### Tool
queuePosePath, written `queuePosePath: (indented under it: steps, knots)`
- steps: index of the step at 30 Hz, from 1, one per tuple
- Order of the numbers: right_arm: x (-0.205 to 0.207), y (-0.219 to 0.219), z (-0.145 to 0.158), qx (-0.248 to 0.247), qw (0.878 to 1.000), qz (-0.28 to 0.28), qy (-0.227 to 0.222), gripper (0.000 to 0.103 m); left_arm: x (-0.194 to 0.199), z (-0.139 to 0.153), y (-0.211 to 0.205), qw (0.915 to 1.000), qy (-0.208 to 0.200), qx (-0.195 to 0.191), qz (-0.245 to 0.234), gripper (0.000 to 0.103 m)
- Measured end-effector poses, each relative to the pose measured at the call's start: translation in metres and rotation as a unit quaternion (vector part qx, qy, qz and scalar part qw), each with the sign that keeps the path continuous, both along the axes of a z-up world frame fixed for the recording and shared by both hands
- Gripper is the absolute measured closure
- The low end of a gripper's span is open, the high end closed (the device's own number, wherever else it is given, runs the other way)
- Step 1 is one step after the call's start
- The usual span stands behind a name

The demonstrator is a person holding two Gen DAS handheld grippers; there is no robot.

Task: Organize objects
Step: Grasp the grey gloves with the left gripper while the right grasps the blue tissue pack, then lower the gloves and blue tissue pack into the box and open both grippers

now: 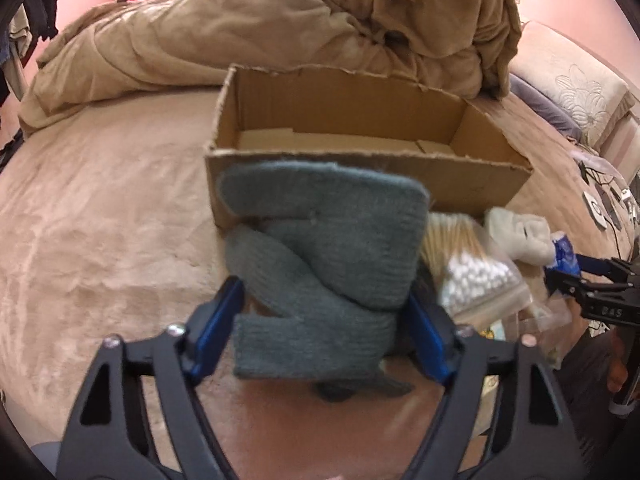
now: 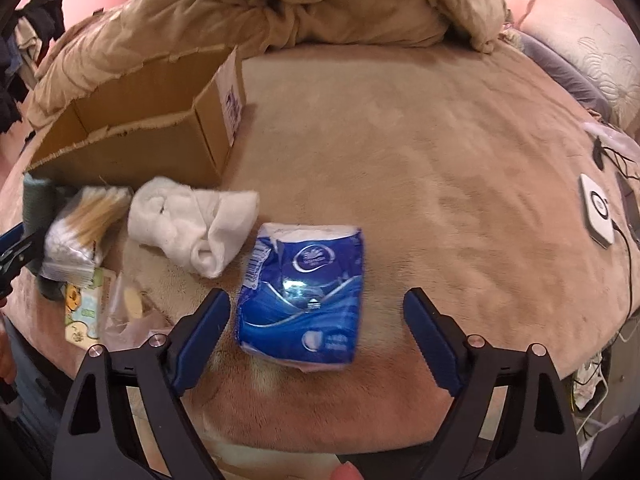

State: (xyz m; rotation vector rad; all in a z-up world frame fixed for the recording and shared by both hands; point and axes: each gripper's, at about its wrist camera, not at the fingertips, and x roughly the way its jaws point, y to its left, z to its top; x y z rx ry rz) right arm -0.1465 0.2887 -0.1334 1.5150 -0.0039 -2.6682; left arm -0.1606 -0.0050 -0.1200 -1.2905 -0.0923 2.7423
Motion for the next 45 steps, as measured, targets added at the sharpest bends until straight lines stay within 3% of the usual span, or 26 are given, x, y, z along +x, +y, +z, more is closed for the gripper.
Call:
queuePosePath:
  steps: [5,8,12,20,31,36,45]
  knots:
    - [-0.003,0.001,-0.005,-0.004,1.0,0.001,0.005,0.023,0.003,0.001,0.004,0.9998,0.004,0.006,-0.016,0.046]
    - [-0.002,0.004,-0.004,-0.009,1.0,-0.001,0.012,0.04,0.007,0.002,0.006,0.9997,0.003,0.014,-0.019,0.053]
    - [0.001,0.007,-0.002,-0.015,1.0,-0.002,0.018,0.046,0.014,0.007,0.006,0.9994,0.004,0.027,-0.022,0.058]
    - [0.017,0.006,0.025,-0.024,0.999,0.0,0.045,0.049,0.037,0.039,-0.003,0.9984,0.033,0.042,-0.017,0.059]
    - [0.04,-0.005,0.093,-0.051,0.993,0.029,0.105,0.049,0.056,0.112,-0.002,0.9946,0.083,0.058,-0.023,0.058]
    - [0.041,-0.013,0.117,-0.067,0.989,0.04,0.127,0.049,0.039,0.133,-0.001,0.9928,0.087,0.078,-0.028,0.058]
    - [0.004,-0.029,0.128,-0.084,0.985,0.058,0.137,0.049,-0.009,0.131,0.014,0.9919,0.088,0.085,-0.035,0.058]
